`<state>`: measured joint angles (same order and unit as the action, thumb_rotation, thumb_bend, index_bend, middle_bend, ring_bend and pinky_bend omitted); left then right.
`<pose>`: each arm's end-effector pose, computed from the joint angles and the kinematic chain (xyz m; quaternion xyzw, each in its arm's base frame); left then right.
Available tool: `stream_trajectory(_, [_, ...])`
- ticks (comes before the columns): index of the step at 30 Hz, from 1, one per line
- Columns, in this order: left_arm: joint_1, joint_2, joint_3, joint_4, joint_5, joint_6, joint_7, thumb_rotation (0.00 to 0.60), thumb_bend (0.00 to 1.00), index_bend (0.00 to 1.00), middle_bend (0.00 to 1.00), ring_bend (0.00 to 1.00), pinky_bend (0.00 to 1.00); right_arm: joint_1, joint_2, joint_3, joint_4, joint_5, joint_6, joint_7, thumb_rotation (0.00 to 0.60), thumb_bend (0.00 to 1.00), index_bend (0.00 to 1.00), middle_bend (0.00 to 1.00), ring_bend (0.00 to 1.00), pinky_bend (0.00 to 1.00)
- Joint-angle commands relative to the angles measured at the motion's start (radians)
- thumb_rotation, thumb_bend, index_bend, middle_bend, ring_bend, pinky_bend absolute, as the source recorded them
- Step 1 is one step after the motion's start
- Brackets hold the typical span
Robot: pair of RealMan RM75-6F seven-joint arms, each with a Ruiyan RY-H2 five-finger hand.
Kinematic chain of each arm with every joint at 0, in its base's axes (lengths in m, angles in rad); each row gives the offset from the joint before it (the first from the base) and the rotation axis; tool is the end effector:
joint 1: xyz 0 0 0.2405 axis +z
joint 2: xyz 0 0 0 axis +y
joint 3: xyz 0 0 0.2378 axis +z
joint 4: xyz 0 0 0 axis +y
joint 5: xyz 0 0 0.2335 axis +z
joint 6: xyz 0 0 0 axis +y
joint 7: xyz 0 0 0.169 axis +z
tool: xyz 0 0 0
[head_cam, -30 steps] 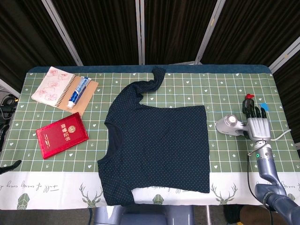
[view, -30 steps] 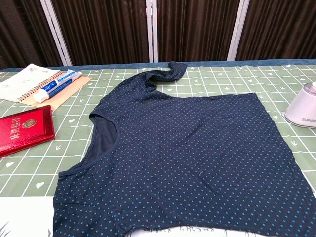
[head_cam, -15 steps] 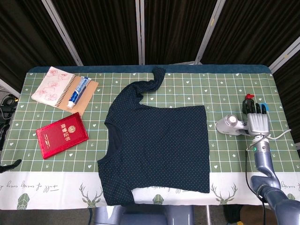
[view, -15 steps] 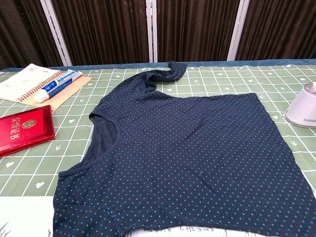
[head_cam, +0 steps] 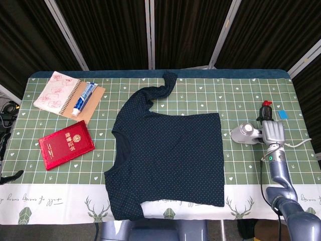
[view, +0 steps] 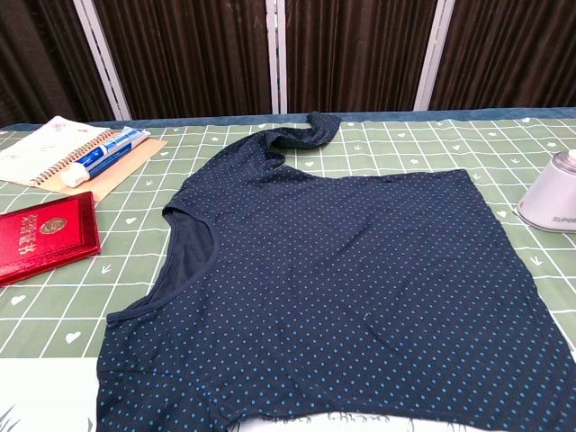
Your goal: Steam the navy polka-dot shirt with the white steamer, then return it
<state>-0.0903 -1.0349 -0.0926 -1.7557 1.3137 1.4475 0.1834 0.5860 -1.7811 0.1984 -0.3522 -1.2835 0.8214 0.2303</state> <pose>-0.3057 0.2138 0.1517 -0.5665 -0.3936 -0.3224 0.6482 -0.3856 -0.4162 0.0591 0.6024 -0.4037 0.2535 0.6402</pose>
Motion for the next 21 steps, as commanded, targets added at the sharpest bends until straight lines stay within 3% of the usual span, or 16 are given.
stream_trajectory(1, [-0.001,-0.001,0.001,0.000,0.001,-0.001,0.001,0.600,0.00,0.00,0.00,0.00,0.00,-0.001,-0.004,-0.027,0.026,-0.041,0.010,0.097,0.600,0.70,0.66,0.65,0.60,0.90])
stream_trajectory(3, [-0.001,-0.001,0.002,0.000,0.002,-0.001,0.000,0.600,0.00,0.00,0.00,0.00,0.00,-0.005,-0.006,-0.037,0.040,-0.058,0.030,0.143,0.600,0.74,0.75,0.65,0.62,0.93])
stream_trajectory(6, [-0.001,-0.002,0.002,-0.001,0.002,-0.001,0.001,0.600,0.00,0.00,0.00,0.00,0.00,-0.011,-0.008,-0.048,0.058,-0.079,0.059,0.213,0.600,0.77,0.80,0.64,0.64,0.94])
stream_trajectory(16, [-0.003,0.001,0.003,0.000,0.002,-0.004,-0.006,0.600,0.00,0.00,0.00,0.00,0.00,-0.010,0.035,-0.078,0.038,-0.158,0.274,0.422,0.600,0.79,0.80,0.64,0.64,0.94])
stream_trajectory(21, [-0.004,0.002,0.002,0.001,-0.001,-0.008,-0.010,0.600,0.00,0.00,0.00,0.00,0.00,0.011,0.059,-0.103,-0.051,-0.213,0.373,0.483,0.600,0.79,0.80,0.64,0.64,0.94])
